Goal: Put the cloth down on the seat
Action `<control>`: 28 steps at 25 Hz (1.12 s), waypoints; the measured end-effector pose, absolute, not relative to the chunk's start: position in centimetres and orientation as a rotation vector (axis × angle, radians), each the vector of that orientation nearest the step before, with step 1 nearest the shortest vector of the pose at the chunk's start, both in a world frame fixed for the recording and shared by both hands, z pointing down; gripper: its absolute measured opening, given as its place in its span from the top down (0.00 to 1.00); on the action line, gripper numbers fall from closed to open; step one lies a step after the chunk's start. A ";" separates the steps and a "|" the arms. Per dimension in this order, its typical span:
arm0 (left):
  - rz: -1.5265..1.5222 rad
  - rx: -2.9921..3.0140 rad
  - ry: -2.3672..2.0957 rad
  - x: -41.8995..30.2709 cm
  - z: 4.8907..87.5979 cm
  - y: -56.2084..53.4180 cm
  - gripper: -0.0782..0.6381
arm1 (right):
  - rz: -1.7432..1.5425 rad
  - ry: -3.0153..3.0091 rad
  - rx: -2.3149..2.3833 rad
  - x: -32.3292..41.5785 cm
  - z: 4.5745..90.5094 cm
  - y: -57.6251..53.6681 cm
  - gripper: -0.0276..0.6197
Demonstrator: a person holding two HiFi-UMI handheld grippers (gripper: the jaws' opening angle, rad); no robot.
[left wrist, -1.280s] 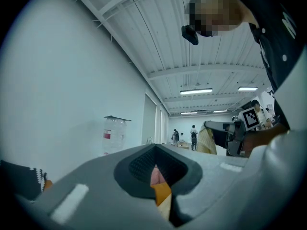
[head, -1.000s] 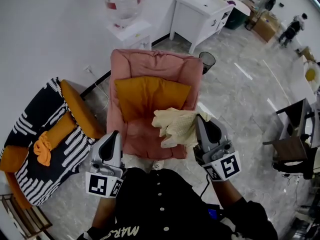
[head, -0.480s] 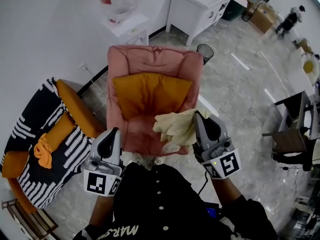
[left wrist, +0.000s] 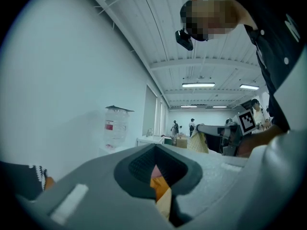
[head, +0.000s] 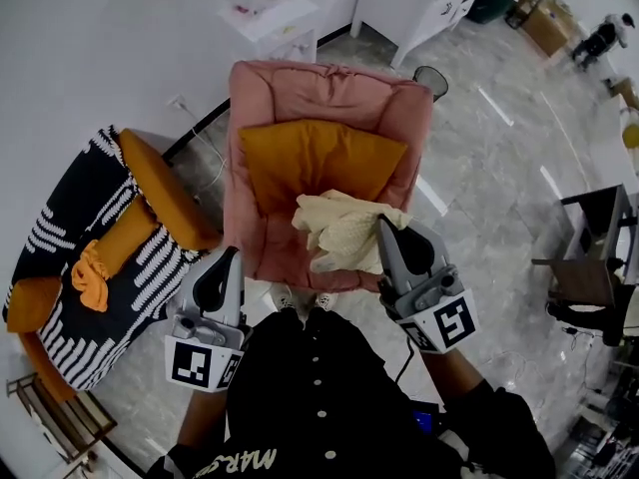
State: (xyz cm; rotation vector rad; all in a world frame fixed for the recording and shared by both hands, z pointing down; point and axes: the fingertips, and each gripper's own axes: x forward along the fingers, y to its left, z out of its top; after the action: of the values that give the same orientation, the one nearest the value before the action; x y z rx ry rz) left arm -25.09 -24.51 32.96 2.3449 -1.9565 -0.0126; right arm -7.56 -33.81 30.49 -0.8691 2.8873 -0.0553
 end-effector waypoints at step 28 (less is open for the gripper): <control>0.096 2.132 -1.826 -22.9 43.0 -22.7 0.89 | -0.092 3.189 -0.655 -15.7 50.9 -35.5 0.91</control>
State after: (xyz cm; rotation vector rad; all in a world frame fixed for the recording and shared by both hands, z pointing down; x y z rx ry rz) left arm -22.86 -22.71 43.03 2.1320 -1.8260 0.0959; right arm -15.66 -35.54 50.86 -0.6549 3.1894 -0.0922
